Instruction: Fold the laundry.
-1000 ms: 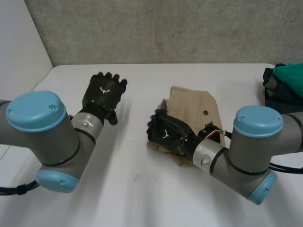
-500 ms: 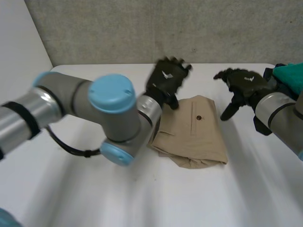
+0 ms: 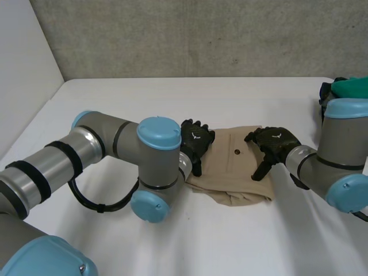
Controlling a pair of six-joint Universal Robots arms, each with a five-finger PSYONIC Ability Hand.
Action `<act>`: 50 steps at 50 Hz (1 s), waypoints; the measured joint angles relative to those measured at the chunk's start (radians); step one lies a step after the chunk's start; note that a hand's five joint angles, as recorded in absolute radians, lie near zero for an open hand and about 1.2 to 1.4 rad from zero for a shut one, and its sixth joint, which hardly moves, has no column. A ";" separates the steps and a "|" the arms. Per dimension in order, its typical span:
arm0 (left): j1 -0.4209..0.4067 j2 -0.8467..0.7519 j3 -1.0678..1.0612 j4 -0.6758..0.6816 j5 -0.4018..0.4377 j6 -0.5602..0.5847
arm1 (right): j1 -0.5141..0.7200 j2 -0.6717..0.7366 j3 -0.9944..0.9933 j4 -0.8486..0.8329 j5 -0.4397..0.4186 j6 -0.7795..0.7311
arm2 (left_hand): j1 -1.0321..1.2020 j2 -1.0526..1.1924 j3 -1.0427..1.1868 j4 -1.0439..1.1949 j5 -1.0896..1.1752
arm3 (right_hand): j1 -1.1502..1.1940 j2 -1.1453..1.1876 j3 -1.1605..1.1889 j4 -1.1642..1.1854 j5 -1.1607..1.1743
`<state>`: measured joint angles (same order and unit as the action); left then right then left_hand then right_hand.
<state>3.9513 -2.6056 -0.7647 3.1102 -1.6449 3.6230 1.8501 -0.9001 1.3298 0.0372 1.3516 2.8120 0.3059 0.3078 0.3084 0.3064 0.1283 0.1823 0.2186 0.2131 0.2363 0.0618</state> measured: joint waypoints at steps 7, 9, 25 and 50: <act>-0.002 -0.009 -0.002 -0.007 -0.012 0.044 | 0.014 0.039 -0.046 0.004 0.035 -0.054 | -0.028 -0.011 -0.010 -0.011 -0.003 | -0.002 0.000 0.000 0.000 0.000; -0.004 0.002 -0.005 -0.007 -0.011 0.043 | 0.016 0.023 -0.053 0.005 0.039 -0.055 | -0.030 -0.026 -0.027 -0.026 -0.004 | -0.002 0.000 0.000 0.000 0.000; 0.004 0.338 -0.164 0.102 0.042 -0.037 | 0.021 -0.355 0.171 -0.107 0.059 -0.022 | -0.061 -0.072 -0.068 -0.072 -0.074 | -0.002 0.000 0.000 0.000 -0.005; 0.185 0.647 -0.437 -0.065 0.789 -0.367 | 0.193 -0.206 0.660 -0.748 0.059 -0.169 | -0.061 -0.070 -0.068 -0.070 -0.071 | -0.002 0.000 0.000 0.000 -0.005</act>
<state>4.1362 -1.9581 -1.2020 3.0457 -0.8563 3.2561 2.0431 -1.1063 1.9900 -0.7111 1.4104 2.6434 0.2453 0.2376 0.2402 0.2360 0.0575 0.1799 0.2187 0.2131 0.2363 0.0565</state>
